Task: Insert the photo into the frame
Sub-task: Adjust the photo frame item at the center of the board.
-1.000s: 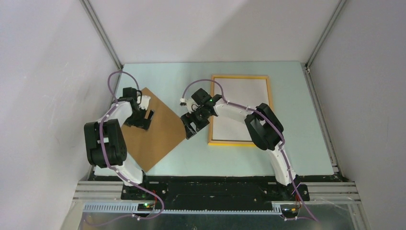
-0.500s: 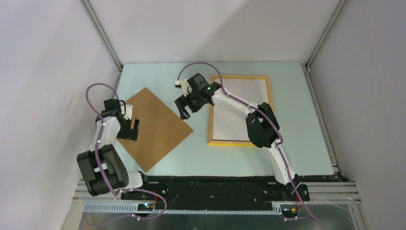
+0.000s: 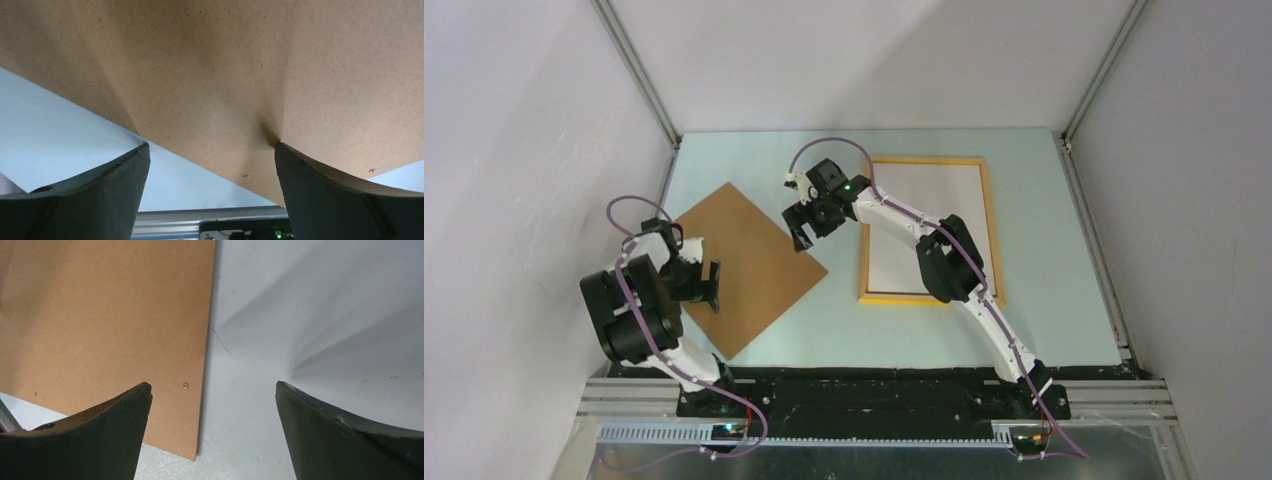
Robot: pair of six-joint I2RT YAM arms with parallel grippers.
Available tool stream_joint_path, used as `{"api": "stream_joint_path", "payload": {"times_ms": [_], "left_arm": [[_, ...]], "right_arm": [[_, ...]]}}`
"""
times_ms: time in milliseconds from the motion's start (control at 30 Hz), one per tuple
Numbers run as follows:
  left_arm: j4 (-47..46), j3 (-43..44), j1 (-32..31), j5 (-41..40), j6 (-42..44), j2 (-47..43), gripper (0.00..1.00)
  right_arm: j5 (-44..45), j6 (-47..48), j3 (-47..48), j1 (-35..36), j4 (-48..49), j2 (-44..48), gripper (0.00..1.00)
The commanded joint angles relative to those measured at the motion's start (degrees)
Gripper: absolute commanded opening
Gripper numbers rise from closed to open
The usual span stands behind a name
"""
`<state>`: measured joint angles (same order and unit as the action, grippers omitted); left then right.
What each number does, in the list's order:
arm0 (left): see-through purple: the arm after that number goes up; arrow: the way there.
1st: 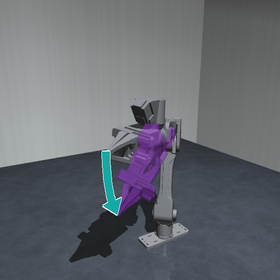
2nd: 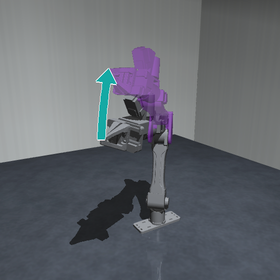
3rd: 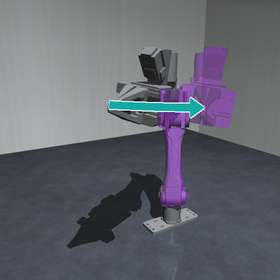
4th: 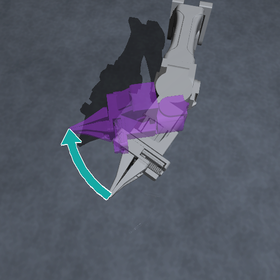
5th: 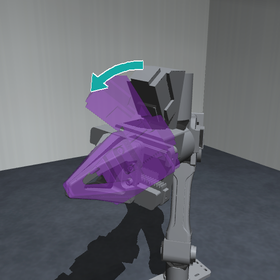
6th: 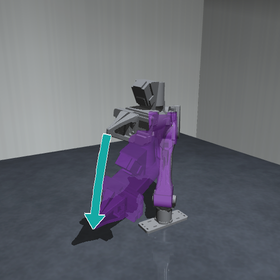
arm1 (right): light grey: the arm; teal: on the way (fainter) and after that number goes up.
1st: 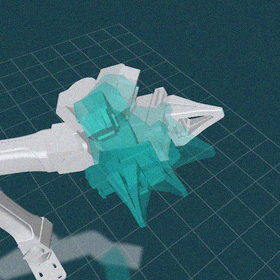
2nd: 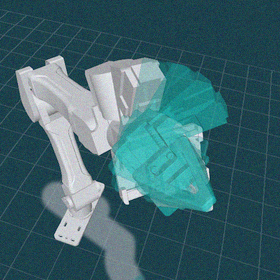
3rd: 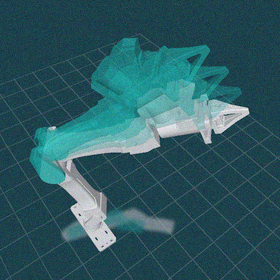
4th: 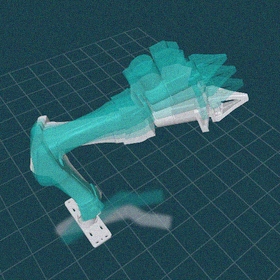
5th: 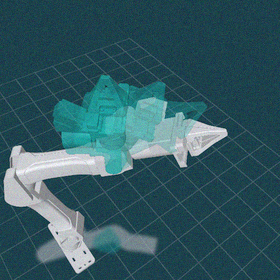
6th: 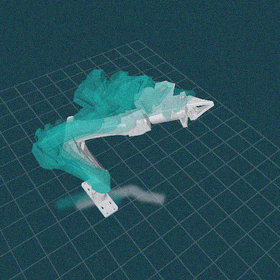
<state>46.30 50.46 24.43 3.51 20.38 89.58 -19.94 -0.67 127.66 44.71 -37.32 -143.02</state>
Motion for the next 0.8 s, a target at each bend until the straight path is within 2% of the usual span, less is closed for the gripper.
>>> {"api": "stream_joint_path", "payload": {"times_ms": [0, 400, 600, 767], "left_arm": [[0.7, 2.4, 1.7, 4.5, -0.3, 4.2, 0.99], [1.1, 6.4, 2.6, 8.3, -0.6, 7.8, 0.98], [1.4, 9.0, 0.5, 9.1, -1.5, 9.5, 0.98], [1.5, 11.9, -3.9, 9.0, -2.7, 10.7, 0.98]], "right_arm": [[-1.3, -1.9, 2.7, -0.2, -1.5, -1.9, 0.98], [-6.2, -3.9, 3.4, 0.9, -2.6, -3.4, 0.96], [-11.7, -6.6, -1.1, 1.9, -2.2, -2.1, 0.94], [-15.9, -8.3, -8.1, 2.0, 0.2, 1.7, 0.93]]}}
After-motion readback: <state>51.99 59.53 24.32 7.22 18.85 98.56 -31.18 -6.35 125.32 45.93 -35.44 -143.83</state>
